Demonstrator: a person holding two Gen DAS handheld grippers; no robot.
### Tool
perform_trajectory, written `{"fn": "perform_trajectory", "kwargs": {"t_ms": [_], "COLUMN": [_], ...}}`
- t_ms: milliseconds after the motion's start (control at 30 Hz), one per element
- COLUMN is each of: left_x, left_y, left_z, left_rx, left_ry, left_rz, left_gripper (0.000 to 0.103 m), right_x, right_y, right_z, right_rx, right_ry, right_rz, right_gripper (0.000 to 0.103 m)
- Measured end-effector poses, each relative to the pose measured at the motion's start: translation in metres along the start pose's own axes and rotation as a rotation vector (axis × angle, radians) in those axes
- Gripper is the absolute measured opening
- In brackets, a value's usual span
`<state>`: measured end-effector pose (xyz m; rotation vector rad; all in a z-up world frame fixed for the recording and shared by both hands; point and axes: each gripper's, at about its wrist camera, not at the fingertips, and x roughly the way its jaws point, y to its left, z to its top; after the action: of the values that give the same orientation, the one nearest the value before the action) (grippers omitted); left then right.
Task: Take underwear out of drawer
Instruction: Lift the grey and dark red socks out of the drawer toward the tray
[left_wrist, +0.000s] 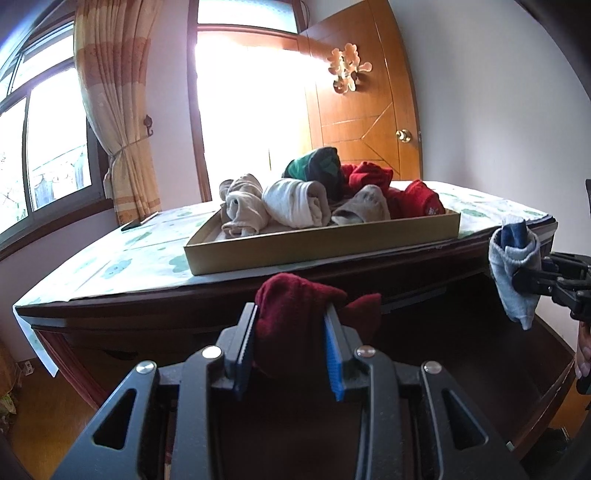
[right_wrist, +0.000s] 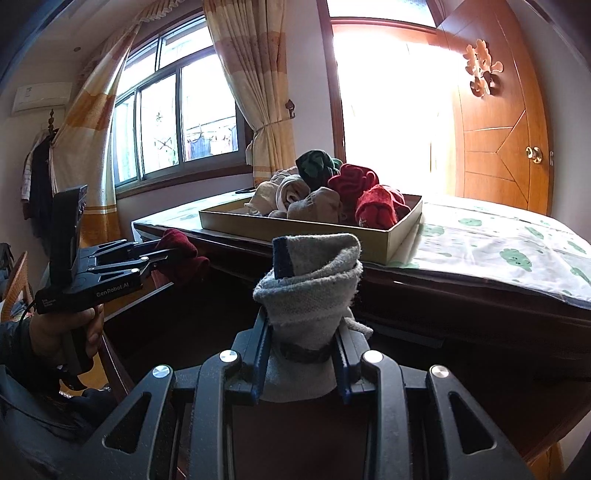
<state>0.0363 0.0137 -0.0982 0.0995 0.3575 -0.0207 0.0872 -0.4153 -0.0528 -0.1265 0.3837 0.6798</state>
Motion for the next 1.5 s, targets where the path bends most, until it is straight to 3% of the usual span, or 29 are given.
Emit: {"fn": "perform_trajectory", "kwargs": {"t_ms": [800, 1500], "left_x": [-0.021, -0.012], "left_y": [0.007, 0.012], "left_z": [-0.002, 0.018], "left_rx": [-0.036, -0.053], "left_ry": [-0.137, -0.099], "left_rz": [0.022, -0.021], "left_gripper": [0.033, 0.033], "right_x": [-0.013, -0.011], "right_y": [0.014, 0.014], "right_z": [-0.002, 0.007], "right_rx": [-0.078, -0.089], "right_ry": [-0.089, -0.075], "right_rz": [-0.004, 0.011], "right_gripper": [0.032, 0.032]}}
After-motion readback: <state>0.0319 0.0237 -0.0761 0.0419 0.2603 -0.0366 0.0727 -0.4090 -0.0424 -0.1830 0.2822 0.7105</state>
